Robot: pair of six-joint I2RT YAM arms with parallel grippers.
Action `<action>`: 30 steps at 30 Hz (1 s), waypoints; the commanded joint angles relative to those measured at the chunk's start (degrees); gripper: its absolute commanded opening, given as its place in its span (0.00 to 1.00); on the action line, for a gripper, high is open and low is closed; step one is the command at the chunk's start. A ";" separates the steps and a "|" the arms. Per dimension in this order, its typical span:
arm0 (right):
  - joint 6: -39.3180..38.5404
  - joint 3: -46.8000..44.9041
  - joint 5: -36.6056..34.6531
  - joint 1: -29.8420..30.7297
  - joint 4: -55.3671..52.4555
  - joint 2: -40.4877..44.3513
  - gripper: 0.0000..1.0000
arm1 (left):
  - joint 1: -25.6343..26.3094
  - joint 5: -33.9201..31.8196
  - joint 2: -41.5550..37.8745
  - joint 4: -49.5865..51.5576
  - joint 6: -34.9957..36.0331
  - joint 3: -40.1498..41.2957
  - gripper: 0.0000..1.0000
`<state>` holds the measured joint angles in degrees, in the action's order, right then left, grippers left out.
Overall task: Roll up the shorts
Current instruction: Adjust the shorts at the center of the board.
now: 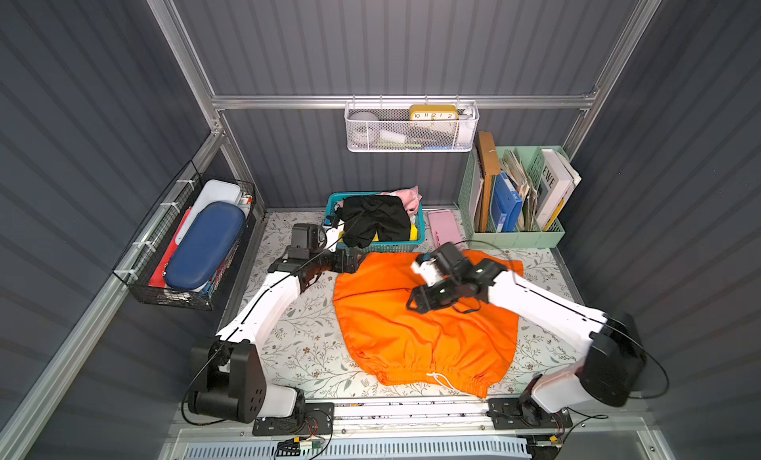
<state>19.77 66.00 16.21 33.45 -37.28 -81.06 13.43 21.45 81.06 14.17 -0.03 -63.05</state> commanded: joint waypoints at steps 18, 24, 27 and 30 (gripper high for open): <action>1.88 -1.53 -6.71 -47.24 -0.63 -12.47 0.67 | 20.55 -7.21 21.13 -3.91 -13.61 2.47 1.00; -1.36 5.92 -9.74 -47.25 -1.47 -20.44 0.67 | 18.51 -10.60 22.27 -2.31 -16.06 6.50 1.00; -3.16 10.61 -11.47 -47.14 -4.56 -24.89 0.67 | 14.19 -8.19 22.49 -3.64 -17.64 10.16 1.00; -4.17 13.13 -12.15 -46.99 -5.98 -28.34 0.67 | 9.97 -7.82 21.20 -5.07 -18.25 13.43 1.00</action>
<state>17.96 77.28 5.96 -13.67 -39.33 -106.89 27.24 15.70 101.14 4.82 -15.53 -54.28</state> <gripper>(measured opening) 0.670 0.997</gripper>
